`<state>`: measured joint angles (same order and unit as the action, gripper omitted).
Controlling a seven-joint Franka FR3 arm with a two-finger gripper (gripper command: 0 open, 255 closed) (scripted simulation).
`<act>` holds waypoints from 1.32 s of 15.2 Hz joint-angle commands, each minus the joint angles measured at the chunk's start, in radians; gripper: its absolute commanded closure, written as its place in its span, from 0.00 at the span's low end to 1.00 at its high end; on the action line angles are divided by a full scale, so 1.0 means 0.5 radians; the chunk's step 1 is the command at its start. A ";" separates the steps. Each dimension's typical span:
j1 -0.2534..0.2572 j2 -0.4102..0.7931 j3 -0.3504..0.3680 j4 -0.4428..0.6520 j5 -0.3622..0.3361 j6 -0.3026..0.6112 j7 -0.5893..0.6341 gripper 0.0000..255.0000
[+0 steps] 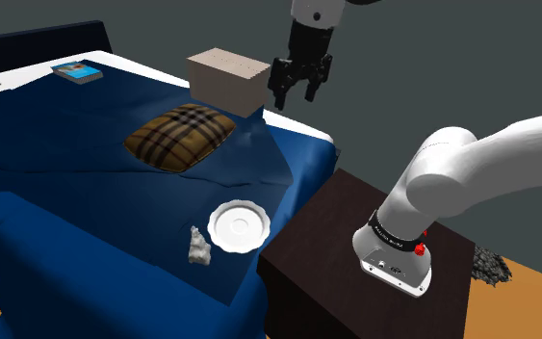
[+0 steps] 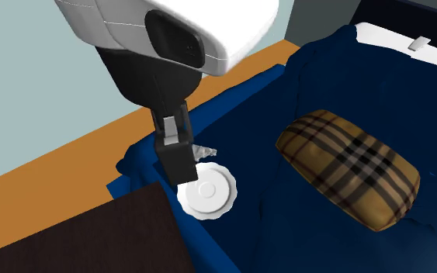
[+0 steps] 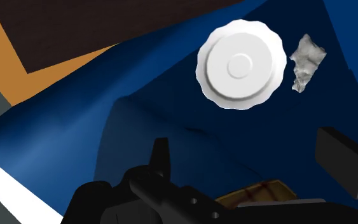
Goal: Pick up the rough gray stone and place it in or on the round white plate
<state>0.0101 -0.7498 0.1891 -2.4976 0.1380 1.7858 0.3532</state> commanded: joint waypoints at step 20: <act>-0.244 1.415 1.182 0.183 -0.645 1.033 1.639 0.00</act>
<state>-0.1039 -0.0937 0.7554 -2.4237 -0.1270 2.2919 1.1031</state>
